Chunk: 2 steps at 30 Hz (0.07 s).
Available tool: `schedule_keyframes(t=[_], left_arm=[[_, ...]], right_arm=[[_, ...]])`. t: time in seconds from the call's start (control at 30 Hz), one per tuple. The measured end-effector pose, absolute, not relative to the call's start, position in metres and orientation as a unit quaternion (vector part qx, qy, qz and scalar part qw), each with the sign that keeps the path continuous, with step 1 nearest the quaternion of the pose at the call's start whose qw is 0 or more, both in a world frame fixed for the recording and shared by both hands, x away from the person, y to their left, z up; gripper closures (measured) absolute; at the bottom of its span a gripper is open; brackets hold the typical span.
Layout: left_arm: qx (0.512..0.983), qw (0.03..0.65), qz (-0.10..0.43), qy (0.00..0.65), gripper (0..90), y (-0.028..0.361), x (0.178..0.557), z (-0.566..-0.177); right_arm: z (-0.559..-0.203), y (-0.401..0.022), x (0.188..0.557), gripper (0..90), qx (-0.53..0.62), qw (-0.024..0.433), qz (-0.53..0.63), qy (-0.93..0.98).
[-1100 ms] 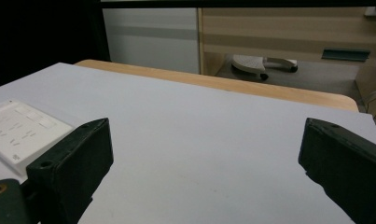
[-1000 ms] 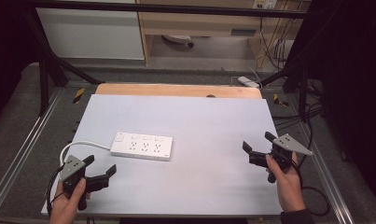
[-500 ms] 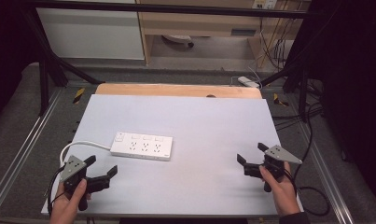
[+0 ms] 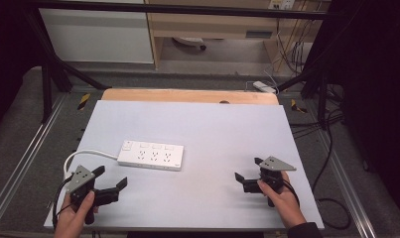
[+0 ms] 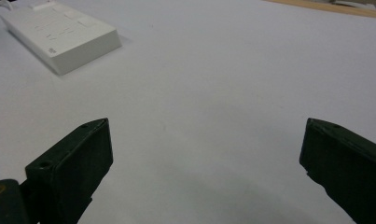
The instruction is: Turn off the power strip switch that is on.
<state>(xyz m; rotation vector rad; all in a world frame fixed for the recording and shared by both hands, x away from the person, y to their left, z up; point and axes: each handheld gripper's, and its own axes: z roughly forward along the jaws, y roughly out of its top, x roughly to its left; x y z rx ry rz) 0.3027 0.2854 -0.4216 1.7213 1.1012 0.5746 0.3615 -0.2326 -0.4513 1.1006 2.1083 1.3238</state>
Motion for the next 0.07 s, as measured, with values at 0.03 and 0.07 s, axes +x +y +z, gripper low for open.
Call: schedule_keyframes(t=[0.03, 0.07], left_arm=[[0.710, 0.486, 0.235, 0.452, 5.9, 0.2849, 0.3030, -0.4220], [0.712, 0.484, 0.236, 0.451, 6.0, 0.2844, 0.3032, -0.4221]], right_arm=[[-0.4529, -0.2312, 0.3625, 3.2, 0.396, 0.205, 0.471, 0.761], [-0.4542, -0.2300, 0.3633, 3.4, 0.397, 0.202, 0.466, 0.765]])
